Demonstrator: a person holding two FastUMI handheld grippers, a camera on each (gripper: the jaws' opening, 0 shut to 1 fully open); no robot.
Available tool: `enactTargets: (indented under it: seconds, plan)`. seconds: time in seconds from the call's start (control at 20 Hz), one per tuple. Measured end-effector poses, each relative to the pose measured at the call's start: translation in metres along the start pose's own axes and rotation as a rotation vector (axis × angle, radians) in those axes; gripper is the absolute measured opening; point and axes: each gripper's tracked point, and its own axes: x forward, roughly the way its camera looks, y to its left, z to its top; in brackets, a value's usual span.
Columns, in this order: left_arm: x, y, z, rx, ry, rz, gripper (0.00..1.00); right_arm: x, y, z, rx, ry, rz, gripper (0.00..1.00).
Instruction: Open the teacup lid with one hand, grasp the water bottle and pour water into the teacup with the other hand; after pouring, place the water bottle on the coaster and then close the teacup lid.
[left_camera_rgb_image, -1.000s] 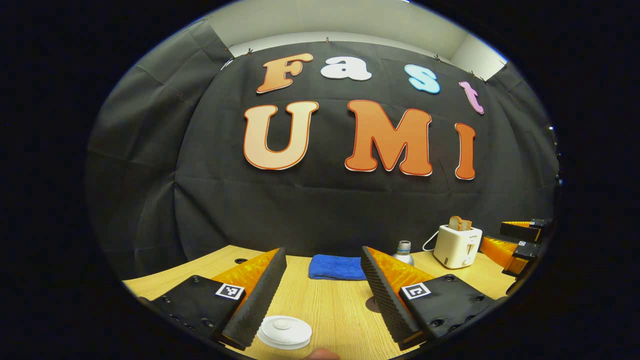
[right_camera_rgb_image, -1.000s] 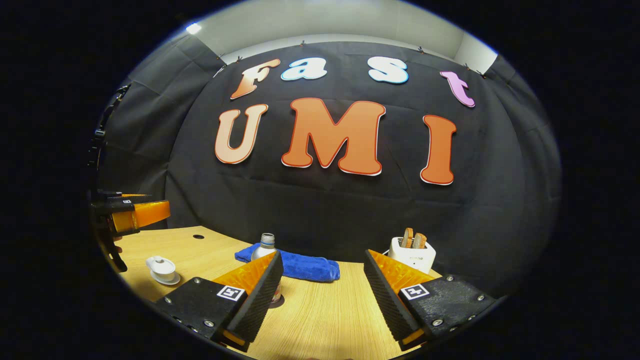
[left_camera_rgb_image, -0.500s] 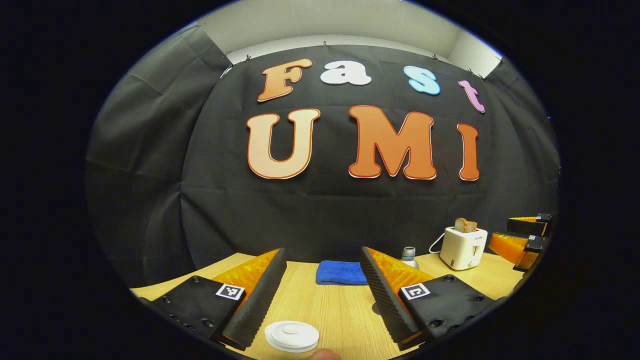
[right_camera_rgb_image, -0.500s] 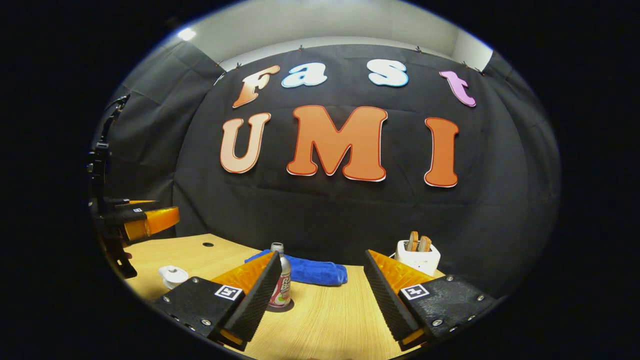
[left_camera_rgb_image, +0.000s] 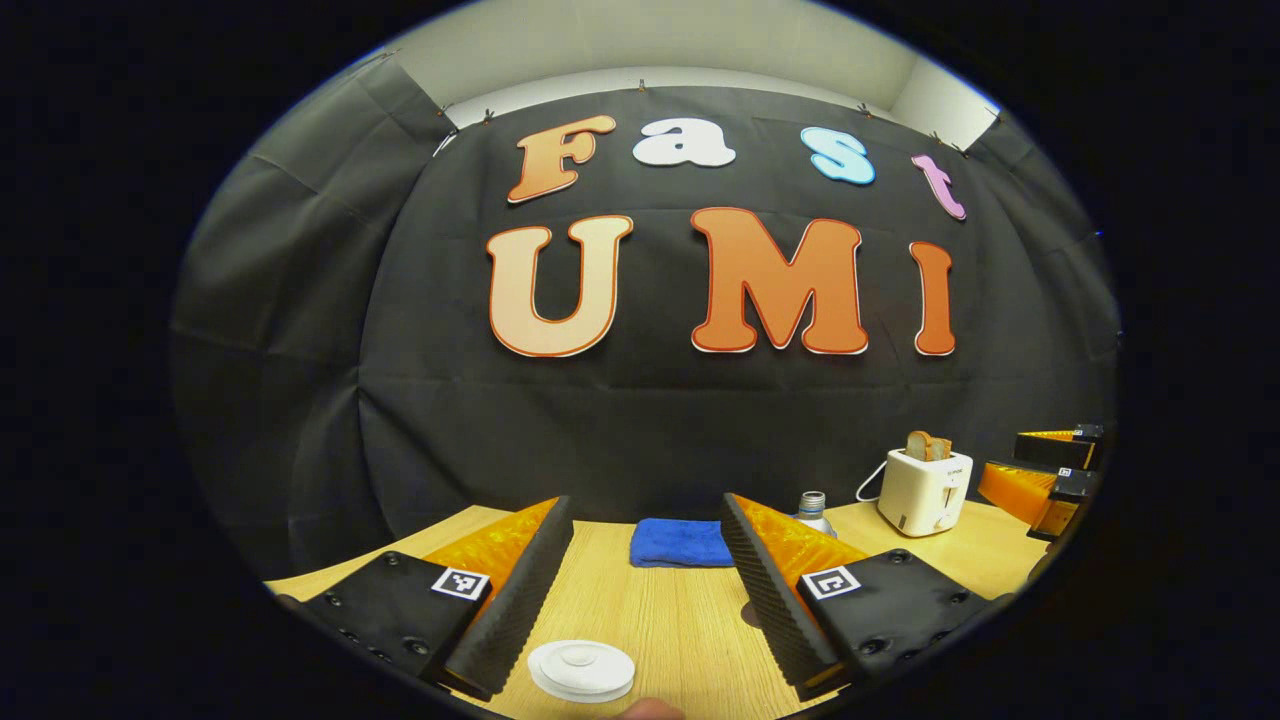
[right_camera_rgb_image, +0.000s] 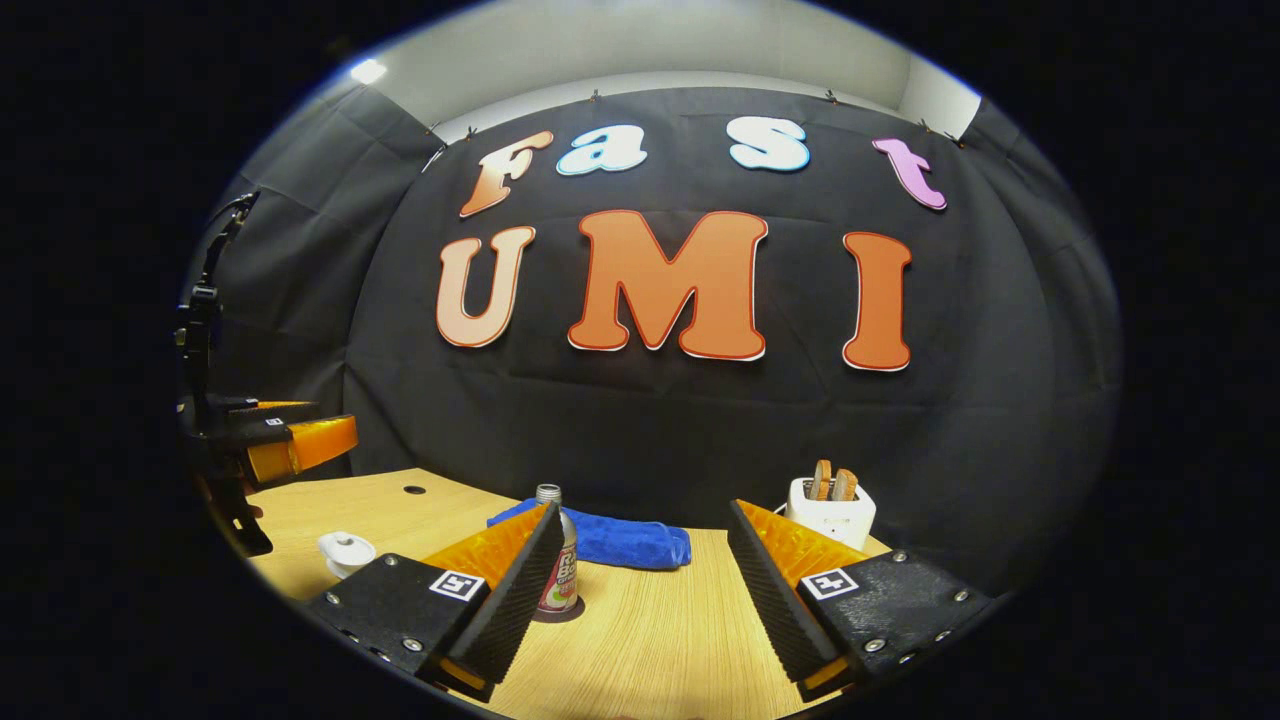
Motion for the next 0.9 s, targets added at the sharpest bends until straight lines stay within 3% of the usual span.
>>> enactTargets:
  seconds: [0.25, 0.9]
  plan:
    - [0.001, -0.007, -0.008, -0.040, 0.023, -0.020, 1.00, 0.000, 0.003, -0.004, 0.013, 0.007, 0.011, 0.99]
    - [0.000, 0.000, -0.004, -0.017, 0.012, -0.005, 0.98, 0.005, 0.012, 0.011, 0.013, -0.017, 0.028, 0.99]
